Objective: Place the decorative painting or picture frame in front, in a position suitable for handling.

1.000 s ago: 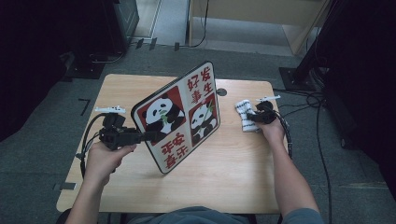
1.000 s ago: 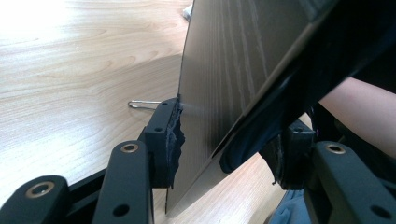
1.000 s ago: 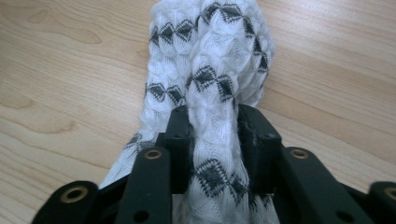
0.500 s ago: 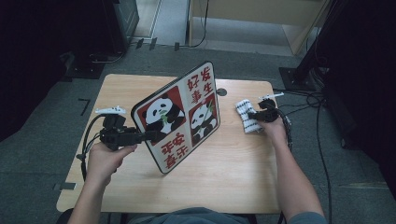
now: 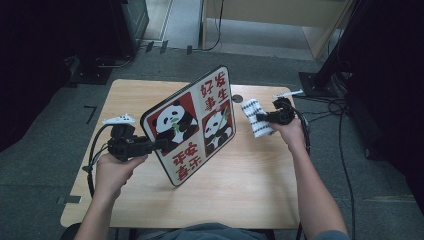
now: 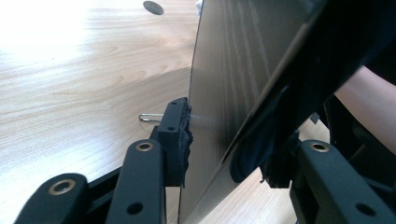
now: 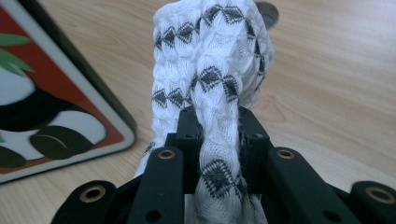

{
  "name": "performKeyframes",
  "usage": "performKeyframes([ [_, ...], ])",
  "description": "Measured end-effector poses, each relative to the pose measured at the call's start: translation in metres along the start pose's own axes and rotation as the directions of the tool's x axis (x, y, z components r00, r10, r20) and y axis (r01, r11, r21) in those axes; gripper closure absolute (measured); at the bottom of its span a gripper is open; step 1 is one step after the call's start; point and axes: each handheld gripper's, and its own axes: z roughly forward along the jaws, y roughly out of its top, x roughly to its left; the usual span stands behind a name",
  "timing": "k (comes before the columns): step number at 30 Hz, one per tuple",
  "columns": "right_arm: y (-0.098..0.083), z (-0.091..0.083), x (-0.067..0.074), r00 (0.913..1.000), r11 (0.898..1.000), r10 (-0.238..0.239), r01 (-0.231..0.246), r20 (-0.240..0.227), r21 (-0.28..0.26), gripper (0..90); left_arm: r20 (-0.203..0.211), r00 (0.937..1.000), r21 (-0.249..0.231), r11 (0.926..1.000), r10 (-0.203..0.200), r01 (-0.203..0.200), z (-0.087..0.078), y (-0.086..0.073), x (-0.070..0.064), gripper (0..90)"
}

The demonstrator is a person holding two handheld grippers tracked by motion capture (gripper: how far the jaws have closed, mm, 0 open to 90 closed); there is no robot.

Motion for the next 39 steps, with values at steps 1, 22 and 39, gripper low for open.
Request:
performKeyframes([
  [1, 0.000, 0.000, 0.000, 1.0000, 1.000, 0.000, 0.000, 0.000, 0.000, 75.6, 0.000, 1.0000, 0.000, 1.0000, 0.000, 0.000, 0.000, 0.000, 0.000, 61.6],
  [22, 0.045, -0.027, 0.054, 0.9931, 0.994, -0.101, 0.099, -0.058, -0.038, 74.8, 0.016, 0.9999, -0.014, 0.9999, 0.004, -0.004, 0.009, -0.002, 0.001, 72.0],
  [39, 0.082, -0.044, 0.084, 0.9812, 0.982, -0.165, 0.155, -0.099, -0.103, 74.8, -0.002, 0.9991, -0.032, 0.9986, 0.042, -0.042, 0.007, -0.003, 0.001, 77.6],
])
